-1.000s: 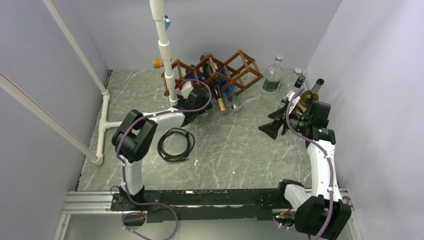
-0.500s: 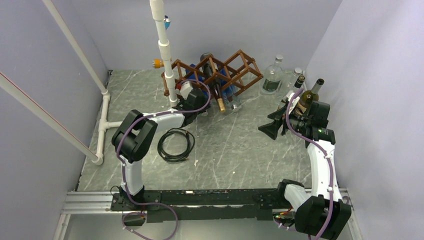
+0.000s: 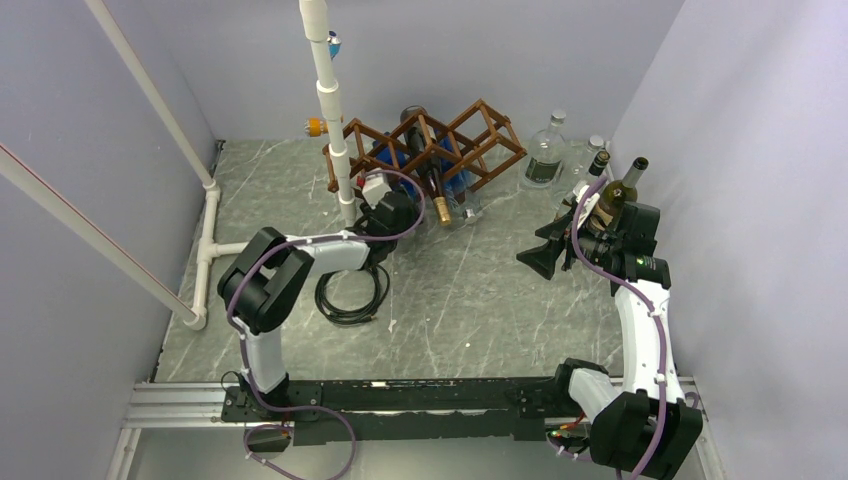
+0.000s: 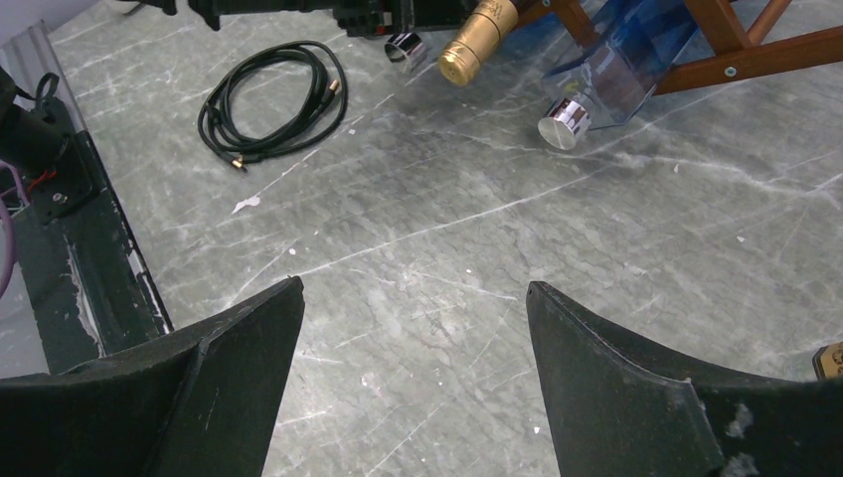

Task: Take the wine bottle off the wine rack
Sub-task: Pick up the wine bottle from the wine rack.

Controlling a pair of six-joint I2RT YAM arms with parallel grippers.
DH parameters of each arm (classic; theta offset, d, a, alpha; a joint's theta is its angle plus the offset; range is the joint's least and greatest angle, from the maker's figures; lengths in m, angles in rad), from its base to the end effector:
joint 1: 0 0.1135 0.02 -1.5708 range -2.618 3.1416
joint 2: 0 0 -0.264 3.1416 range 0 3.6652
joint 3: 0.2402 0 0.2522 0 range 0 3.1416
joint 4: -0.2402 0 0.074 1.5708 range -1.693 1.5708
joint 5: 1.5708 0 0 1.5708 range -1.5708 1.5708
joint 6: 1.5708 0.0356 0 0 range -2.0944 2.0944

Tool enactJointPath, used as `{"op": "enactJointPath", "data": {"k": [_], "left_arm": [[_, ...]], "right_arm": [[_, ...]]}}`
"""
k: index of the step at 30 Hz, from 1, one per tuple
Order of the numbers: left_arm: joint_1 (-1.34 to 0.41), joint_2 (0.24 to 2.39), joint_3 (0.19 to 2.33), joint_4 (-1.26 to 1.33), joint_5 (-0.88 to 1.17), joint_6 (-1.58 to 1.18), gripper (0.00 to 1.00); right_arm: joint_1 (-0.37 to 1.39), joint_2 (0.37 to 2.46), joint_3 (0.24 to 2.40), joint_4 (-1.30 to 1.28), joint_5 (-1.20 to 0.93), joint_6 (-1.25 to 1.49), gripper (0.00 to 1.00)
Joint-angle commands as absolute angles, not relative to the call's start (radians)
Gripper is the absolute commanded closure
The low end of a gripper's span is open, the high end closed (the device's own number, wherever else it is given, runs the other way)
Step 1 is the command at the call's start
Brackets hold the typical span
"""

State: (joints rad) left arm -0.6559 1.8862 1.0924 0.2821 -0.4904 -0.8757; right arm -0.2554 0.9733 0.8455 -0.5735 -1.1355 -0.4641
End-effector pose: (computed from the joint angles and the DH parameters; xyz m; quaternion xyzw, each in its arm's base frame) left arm 0.3338 -0.2357 0.1803 -0.2137 0.8187 -0.1886 0.4984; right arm 0.1921 -0.0168 0.3026 -0.3049 0.7369 0.3315 0.5041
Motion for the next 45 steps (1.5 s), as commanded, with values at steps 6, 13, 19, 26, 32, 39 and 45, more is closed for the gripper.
{"op": "enactJointPath", "data": {"k": [6, 13, 19, 26, 32, 39, 45], "left_arm": [[-0.715, 1.753, 0.944, 0.291, -0.582, -0.804, 0.89], [-0.737, 1.707, 0.835, 0.342, -0.545, -0.873, 0.88], [-0.744, 1.696, 0.8, 0.349, -0.517, -0.904, 0.85], [-0.744, 1.721, 0.832, 0.31, -0.509, -0.897, 0.7], [-0.737, 1.744, 0.847, 0.299, -0.492, -0.9, 0.52], [-0.722, 1.765, 0.885, 0.272, -0.457, -0.86, 0.44], [-0.705, 1.786, 0.924, 0.23, -0.428, -0.823, 0.4]], "right_arm": [[-0.252, 0.965, 0.845, -0.543, -1.151, -0.483, 0.15], [-0.252, 0.963, 0.845, -0.543, -1.152, -0.483, 0.15], [-0.252, 0.963, 0.844, -0.544, -1.154, -0.486, 0.15], [-0.252, 0.964, 0.844, -0.546, -1.153, -0.489, 0.15], [-0.25, 0.964, 0.845, -0.549, -1.154, -0.492, 0.15], [-0.246, 0.967, 0.847, -0.552, -1.15, -0.496, 0.15], [-0.244, 0.969, 0.848, -0.554, -1.149, -0.498, 0.15]]}}
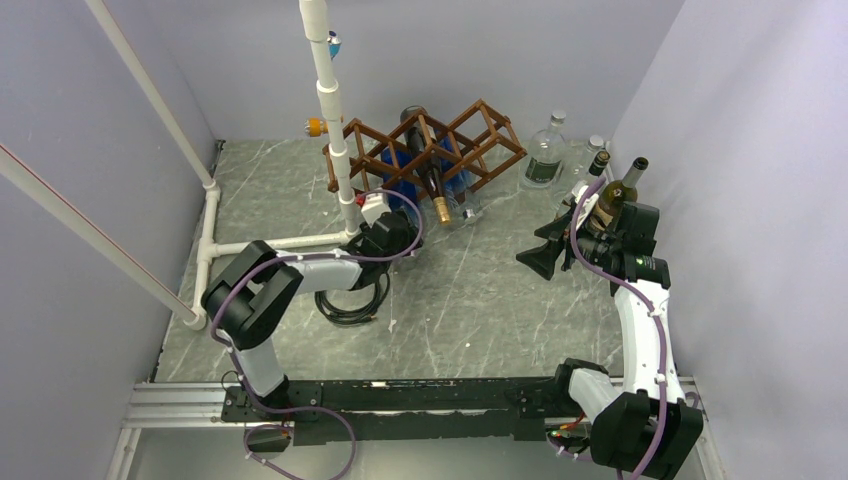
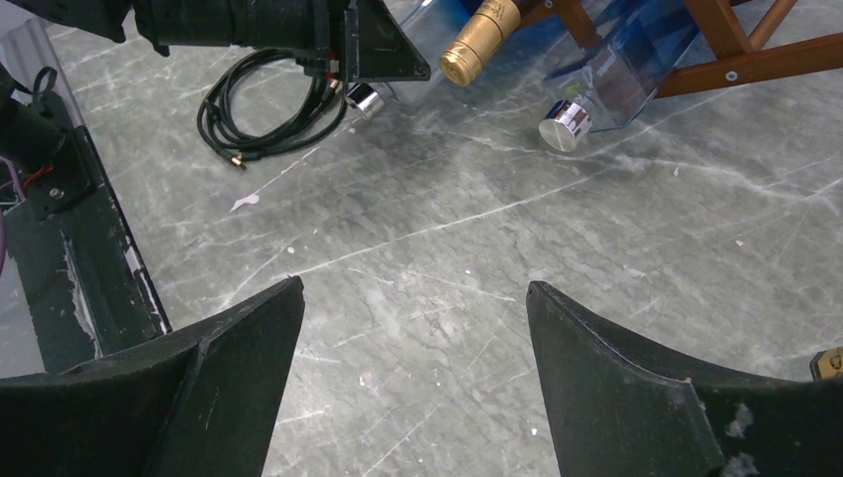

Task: Take the wine bottle off the wine rack
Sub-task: Pick up the wine bottle from the wine rack.

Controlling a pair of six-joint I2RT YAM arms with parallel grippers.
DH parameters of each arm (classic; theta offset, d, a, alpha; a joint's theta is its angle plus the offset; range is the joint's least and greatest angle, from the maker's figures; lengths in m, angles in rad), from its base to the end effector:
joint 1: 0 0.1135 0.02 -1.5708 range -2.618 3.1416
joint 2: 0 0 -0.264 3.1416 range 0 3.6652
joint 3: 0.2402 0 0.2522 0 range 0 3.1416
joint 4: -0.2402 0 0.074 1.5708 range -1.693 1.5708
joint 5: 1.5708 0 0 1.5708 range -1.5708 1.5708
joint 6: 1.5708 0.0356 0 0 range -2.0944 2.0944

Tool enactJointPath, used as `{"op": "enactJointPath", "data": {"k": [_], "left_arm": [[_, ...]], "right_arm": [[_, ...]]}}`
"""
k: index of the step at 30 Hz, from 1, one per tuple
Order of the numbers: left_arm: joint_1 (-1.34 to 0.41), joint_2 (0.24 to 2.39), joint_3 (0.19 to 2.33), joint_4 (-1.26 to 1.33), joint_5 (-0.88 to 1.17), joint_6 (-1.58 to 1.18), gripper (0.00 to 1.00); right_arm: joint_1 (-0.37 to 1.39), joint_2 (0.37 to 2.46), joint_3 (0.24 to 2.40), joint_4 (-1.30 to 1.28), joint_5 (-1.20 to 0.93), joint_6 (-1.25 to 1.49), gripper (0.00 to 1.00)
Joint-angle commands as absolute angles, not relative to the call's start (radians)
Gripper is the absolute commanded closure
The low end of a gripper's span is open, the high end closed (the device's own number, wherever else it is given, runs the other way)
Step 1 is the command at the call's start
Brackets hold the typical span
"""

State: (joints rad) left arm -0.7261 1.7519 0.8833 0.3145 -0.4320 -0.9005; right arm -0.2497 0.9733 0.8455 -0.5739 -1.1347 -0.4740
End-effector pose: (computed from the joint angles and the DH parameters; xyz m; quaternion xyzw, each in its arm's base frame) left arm 0.2806 -0.2292 0.1690 -0.1782 0.8409 -0.2168 0.4627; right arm 0.1922 -0.0157 0.3026 -0.3104 0.7348 0.3302 0.5046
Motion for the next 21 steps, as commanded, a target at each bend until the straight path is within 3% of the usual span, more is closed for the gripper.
{"op": "enactJointPath", "data": {"k": [1, 21], "left_arm": [[-0.702, 1.789, 0.931, 0.224, -0.422, -0.818, 0.4], [-0.715, 1.785, 0.837, 0.362, -0.325, -0.745, 0.36]], "right_arm": [[-0.244, 0.969, 0.848, -0.554, -1.149, -0.498, 0.15], [-0.242, 0.968, 0.85, -0.557, -1.147, -0.503, 0.14]]}}
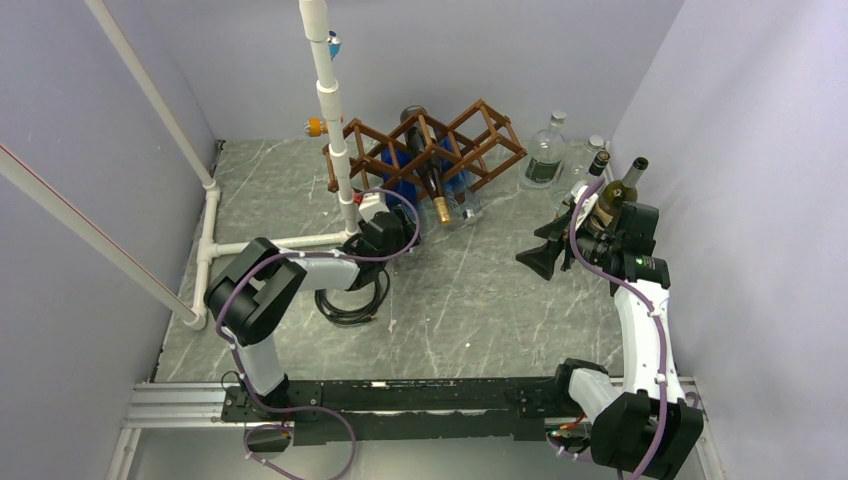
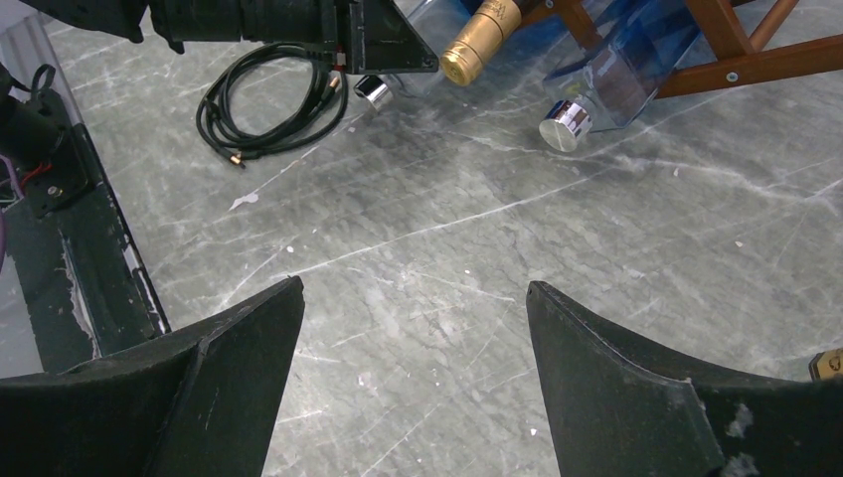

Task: Take the wine bottle off the wine rack
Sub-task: Pick up the wine bottle from the wine rack.

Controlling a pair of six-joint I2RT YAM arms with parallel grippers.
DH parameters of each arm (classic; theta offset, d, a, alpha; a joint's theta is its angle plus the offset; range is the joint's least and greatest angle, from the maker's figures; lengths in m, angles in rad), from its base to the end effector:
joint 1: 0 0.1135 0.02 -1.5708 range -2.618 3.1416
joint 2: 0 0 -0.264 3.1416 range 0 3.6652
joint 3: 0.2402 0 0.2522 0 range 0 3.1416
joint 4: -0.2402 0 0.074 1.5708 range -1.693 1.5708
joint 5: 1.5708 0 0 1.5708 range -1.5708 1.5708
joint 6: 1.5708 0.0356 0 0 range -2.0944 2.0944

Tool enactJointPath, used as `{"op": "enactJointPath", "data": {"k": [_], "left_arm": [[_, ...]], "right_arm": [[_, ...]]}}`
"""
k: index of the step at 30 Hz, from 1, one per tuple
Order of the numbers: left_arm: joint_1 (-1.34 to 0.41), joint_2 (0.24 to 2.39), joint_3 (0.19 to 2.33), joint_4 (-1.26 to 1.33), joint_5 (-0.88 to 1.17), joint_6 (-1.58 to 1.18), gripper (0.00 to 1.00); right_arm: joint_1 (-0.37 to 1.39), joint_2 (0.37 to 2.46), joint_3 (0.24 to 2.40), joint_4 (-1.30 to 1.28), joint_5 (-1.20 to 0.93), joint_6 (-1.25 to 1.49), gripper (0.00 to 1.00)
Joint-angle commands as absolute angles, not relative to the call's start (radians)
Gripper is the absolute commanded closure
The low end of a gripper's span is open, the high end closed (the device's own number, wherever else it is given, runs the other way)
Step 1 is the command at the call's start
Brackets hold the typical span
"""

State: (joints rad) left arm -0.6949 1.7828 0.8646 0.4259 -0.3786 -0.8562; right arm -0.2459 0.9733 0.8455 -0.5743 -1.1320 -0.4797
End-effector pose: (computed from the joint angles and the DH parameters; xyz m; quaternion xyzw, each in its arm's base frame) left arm 0.2898 -0.2245 0.1628 -0.1642 0.8322 -0.2378 0.4731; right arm 0.1923 -0.0150 0.3025 -0.3134 0.7341 0.3287 0.5047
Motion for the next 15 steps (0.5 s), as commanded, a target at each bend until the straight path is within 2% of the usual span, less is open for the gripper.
{"op": "enactJointPath", "data": {"k": [1, 8, 15], "left_arm": [[-0.718, 1.786, 0.836, 0.361, -0.325, -0.745, 0.35], [-0.731, 1.792, 0.846, 0.333, -0.327, -0.75, 0.3], [-0.749, 1.803, 0.894, 0.227, -0.378, -0.77, 0.19]], "right_arm": [[-0.242, 0.967, 0.85, -0.558, -1.146, -0.503, 0.14], [-0.242, 0.967, 0.85, -0.56, -1.147, -0.506, 0.14], [-0.241, 0.965, 0.851, -0.564, -1.147, -0.508, 0.14]]}}
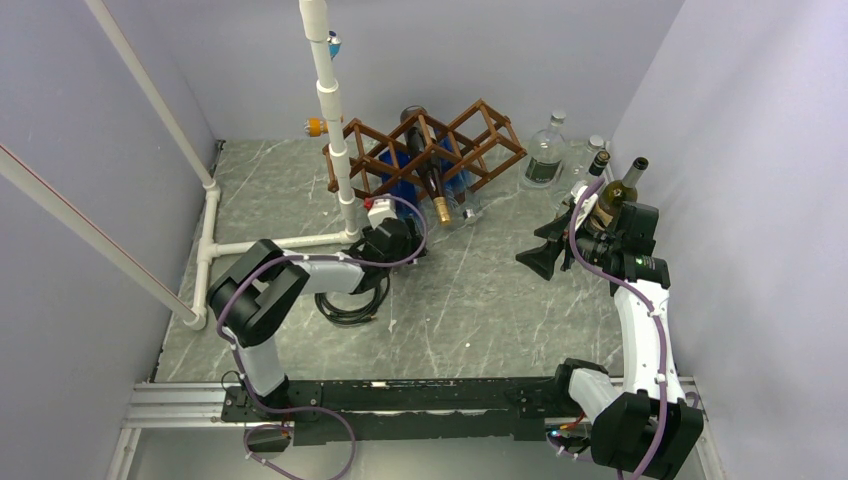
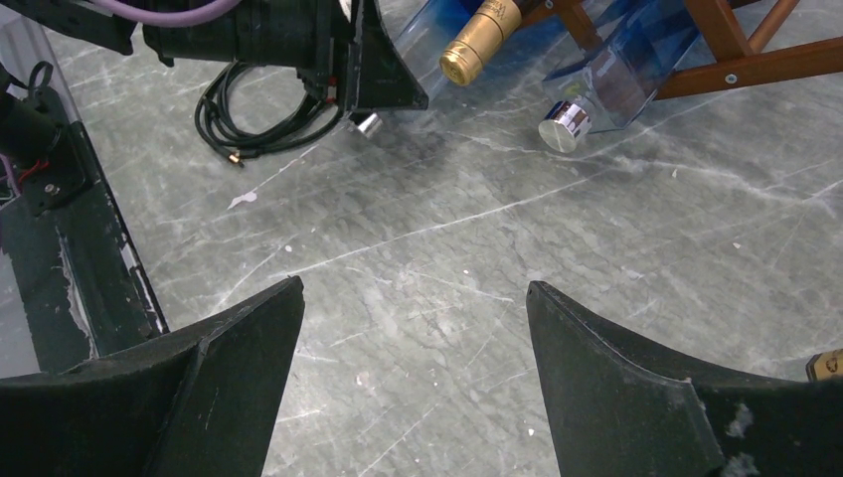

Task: Take the wine bottle off the wine rack
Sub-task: Pick up the wine bottle from the wine rack.

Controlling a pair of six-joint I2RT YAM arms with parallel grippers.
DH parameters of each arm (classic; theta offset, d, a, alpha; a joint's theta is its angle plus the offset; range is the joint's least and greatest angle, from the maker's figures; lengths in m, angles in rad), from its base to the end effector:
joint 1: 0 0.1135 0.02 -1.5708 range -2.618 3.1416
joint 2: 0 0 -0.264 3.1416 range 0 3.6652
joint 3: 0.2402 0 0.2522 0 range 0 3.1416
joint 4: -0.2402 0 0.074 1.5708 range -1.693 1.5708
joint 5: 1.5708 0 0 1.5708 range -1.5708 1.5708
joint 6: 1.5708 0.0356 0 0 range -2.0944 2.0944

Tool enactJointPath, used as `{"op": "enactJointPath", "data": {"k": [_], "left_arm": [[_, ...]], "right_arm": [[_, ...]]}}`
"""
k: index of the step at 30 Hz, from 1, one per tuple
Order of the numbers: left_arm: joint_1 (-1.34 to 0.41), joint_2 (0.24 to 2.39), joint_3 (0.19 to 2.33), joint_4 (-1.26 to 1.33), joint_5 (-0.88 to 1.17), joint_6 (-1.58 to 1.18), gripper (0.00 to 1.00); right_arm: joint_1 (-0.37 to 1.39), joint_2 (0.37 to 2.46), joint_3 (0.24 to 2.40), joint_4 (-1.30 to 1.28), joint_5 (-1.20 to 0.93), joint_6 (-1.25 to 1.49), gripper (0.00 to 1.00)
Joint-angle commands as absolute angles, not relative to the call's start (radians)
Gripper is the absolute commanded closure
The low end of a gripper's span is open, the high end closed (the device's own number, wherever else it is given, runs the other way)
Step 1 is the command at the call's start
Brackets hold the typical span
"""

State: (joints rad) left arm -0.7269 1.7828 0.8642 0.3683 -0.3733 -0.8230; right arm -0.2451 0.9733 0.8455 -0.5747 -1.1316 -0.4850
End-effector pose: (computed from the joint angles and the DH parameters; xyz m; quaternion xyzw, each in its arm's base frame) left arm 0.2801 -0.2317 0.1573 -0.1317 0.8521 -0.2201 0.4562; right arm 0.1923 -0.0149 0.3025 -0.3155 0.7334 0.3275 0.5053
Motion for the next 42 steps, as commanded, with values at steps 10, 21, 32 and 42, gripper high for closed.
{"op": "enactJointPath", "data": {"k": [10, 21, 32, 42], "left_arm": [[-0.773, 1.794, 0.924, 0.162, -0.421, -0.77, 0.07], [-0.755, 1.79, 1.016, 0.053, -0.419, -0.71, 0.01], [-0.665, 1.819, 1.096, 0.035, -0.252, -0.688, 0.01], [-0.631, 1.864, 1.145, 0.037, -0.209, -0.693, 0.07]], "right_arm": [[-0.241, 0.965, 0.853, -0.566, -1.147, -0.512, 0.14], [-0.241, 0.965, 0.851, -0.567, -1.146, -0.513, 0.15], [-0.239, 0.966, 0.854, -0.571, -1.144, -0.518, 0.15], [-0.235, 0.969, 0.854, -0.571, -1.138, -0.521, 0.14]]}}
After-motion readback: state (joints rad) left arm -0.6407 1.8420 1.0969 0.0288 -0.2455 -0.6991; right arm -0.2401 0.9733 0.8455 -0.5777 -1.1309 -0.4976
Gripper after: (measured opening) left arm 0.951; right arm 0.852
